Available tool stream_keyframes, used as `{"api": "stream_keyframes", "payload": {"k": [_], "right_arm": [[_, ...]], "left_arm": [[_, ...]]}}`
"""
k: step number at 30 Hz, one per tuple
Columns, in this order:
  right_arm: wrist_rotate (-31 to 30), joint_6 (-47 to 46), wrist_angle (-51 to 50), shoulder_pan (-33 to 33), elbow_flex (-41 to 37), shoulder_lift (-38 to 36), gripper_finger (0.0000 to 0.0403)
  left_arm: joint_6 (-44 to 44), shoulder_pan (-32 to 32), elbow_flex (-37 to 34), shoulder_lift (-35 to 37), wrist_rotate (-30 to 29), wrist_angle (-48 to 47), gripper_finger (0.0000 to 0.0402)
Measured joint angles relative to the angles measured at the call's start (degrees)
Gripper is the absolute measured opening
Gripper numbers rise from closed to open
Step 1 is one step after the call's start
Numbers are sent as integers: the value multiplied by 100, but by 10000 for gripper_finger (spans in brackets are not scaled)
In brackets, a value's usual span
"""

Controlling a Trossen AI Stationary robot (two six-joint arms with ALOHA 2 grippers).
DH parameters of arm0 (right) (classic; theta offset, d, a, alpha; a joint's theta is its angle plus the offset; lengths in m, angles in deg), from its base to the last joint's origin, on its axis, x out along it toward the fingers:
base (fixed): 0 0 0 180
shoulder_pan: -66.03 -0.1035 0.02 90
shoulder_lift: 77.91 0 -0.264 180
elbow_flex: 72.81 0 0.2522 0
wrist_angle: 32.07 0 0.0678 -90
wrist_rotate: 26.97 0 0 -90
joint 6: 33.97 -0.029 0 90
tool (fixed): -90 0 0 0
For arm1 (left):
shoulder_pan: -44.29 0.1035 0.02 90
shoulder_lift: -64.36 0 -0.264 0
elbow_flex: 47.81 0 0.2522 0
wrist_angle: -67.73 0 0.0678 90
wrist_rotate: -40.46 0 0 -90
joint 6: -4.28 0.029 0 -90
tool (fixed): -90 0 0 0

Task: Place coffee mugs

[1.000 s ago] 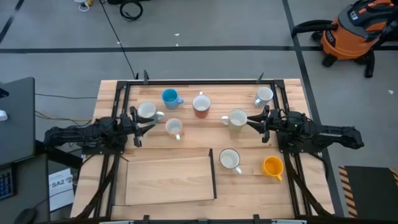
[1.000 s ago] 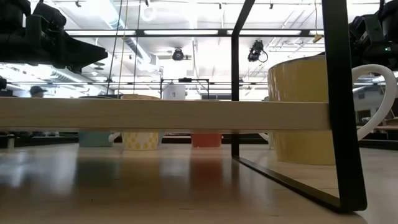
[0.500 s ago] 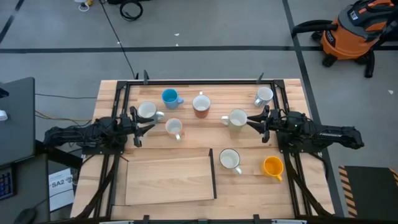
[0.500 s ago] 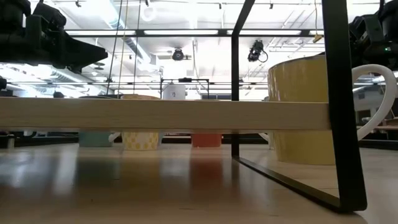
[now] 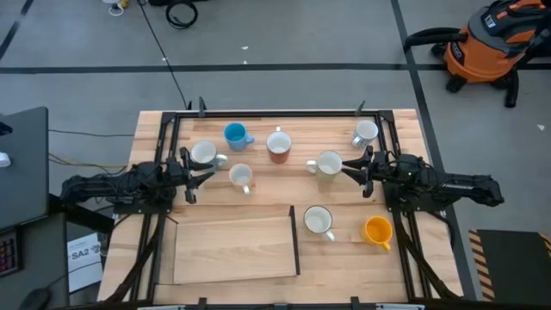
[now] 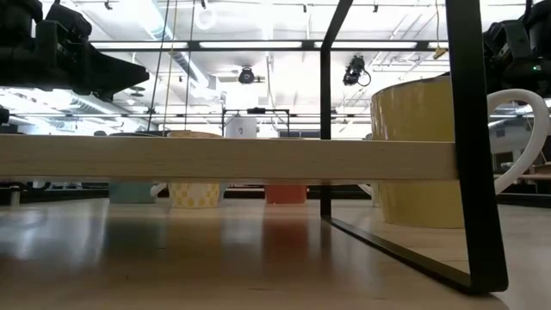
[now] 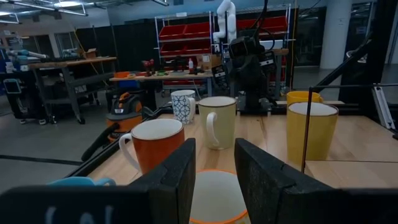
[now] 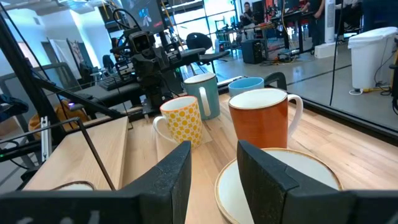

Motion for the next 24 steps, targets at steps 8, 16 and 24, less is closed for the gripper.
{"api": "stream_keyframes", "payload": {"k": [8,16,24], "right_arm": [[0,0,-2,0,0,0,135],[1,-1,-2,-2,0,-1,135],[0,-2,-2,0,0,0,135]], "left_arm": [[0,0,0,0,0,17,119],[21,7,2,0,-320,61,119],[32,7,1,0,-249,56,119]]}}
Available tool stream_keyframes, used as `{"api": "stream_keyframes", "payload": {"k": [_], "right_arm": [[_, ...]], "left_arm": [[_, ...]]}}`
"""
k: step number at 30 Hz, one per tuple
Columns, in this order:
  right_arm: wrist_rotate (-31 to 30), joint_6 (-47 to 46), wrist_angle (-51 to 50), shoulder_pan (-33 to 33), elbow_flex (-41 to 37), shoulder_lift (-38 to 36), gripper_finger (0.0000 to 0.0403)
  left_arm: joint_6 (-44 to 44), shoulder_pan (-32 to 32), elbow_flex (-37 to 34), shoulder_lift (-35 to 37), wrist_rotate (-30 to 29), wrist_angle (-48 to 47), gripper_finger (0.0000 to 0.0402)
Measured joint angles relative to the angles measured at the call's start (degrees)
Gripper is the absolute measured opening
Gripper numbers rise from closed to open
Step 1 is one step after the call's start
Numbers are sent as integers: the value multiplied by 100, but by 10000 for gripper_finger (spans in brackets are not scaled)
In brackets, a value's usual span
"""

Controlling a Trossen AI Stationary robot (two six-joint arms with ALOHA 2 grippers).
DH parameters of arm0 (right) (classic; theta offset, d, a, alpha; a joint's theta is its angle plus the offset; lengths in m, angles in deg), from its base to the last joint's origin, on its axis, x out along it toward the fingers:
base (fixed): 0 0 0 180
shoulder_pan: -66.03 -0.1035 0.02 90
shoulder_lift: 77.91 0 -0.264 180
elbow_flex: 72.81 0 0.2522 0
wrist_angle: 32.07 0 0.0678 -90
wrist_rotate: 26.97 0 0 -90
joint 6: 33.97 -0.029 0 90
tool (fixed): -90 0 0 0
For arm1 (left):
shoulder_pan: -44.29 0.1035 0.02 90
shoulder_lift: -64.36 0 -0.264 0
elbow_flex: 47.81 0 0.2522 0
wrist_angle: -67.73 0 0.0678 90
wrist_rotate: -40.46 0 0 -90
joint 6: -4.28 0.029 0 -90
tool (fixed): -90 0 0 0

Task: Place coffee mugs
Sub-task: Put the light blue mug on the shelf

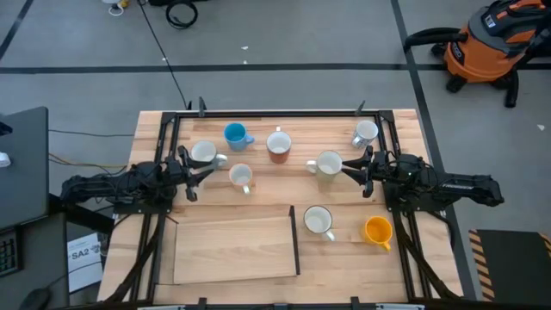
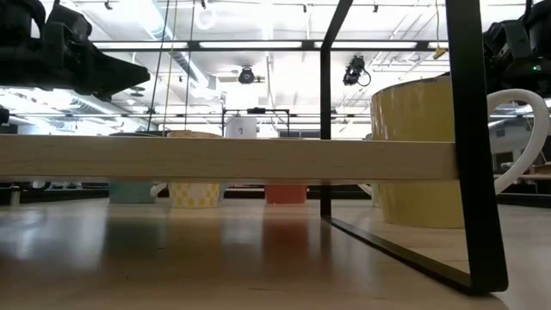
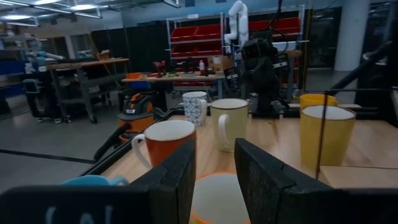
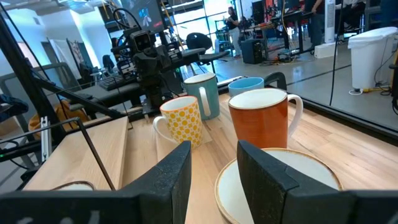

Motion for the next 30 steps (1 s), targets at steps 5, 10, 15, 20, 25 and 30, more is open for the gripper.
{"api": "stream_keyframes", "payload": {"k": [5,10,15,20,25,30], "right_arm": [[1,2,0,-2,0,-2,135],[0,2,2,0,0,0,135],[1,2,1,-1,0,0,135],[0,2,1,-2,0,-1,135],[0,0,2,-2,0,0,135],[1,2,0,-2,0,0,135]], "left_arm": [[-34,0,0,0,3,41,119],[-53,0,-1,2,-43,73,138],[-214,0,-1,2,-222,73,199],[-185,0,-1,2,-475,73,268],[-190,0,0,2,-502,73,310],[-194,0,-1,2,-502,73,314]]}}
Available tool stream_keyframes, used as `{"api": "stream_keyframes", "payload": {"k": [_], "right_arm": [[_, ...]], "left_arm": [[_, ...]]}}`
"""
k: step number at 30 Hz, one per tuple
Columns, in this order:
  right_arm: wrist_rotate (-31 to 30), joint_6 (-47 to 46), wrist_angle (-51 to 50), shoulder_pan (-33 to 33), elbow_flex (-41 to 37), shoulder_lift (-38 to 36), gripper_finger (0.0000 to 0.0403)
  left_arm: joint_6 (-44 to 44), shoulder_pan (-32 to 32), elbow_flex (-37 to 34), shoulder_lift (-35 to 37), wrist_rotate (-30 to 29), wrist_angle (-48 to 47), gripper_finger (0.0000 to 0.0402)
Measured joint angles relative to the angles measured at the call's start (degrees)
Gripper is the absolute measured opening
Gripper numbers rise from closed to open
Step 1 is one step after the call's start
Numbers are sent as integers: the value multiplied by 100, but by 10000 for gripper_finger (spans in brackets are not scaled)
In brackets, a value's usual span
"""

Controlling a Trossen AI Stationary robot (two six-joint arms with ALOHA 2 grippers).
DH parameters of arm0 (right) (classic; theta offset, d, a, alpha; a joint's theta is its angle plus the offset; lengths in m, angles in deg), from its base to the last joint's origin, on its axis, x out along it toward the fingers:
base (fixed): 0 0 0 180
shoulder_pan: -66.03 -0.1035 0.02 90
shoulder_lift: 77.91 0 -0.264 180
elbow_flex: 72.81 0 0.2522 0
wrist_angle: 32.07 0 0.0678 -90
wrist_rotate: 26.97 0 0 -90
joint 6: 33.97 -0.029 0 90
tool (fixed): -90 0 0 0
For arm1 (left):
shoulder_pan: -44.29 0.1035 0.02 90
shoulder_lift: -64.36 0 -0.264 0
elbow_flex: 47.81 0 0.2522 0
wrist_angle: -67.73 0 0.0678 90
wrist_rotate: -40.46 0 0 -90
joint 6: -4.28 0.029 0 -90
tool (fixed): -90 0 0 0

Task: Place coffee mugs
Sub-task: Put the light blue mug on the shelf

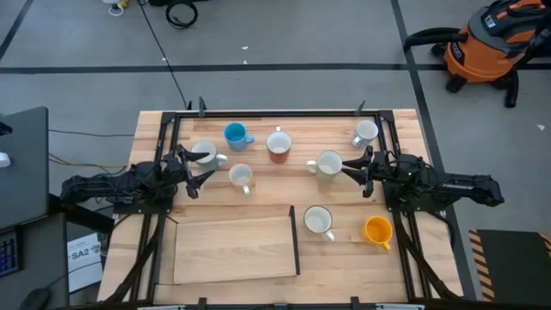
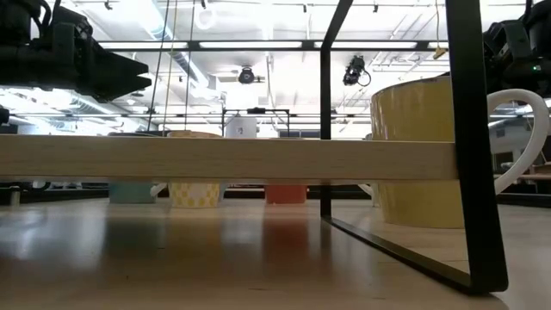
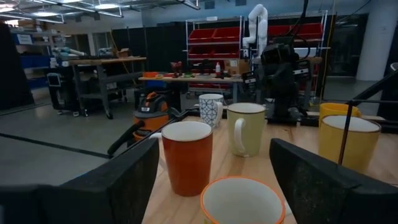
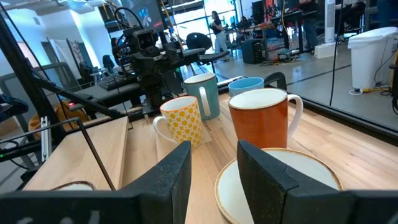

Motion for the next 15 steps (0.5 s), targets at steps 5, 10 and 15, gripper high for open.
{"api": "stream_keyframes", "payload": {"k": [5,10,15], "right_arm": [[-1,-1,2,2,0,0,135],[-1,2,2,0,0,-2,135],[-1,111,2,2,0,0,135]], "left_arm": [[-169,0,2,-2,0,216,314],[-987,0,2,-2,-159,1092,314],[-1728,0,296,-101,-413,1195,314]]}}
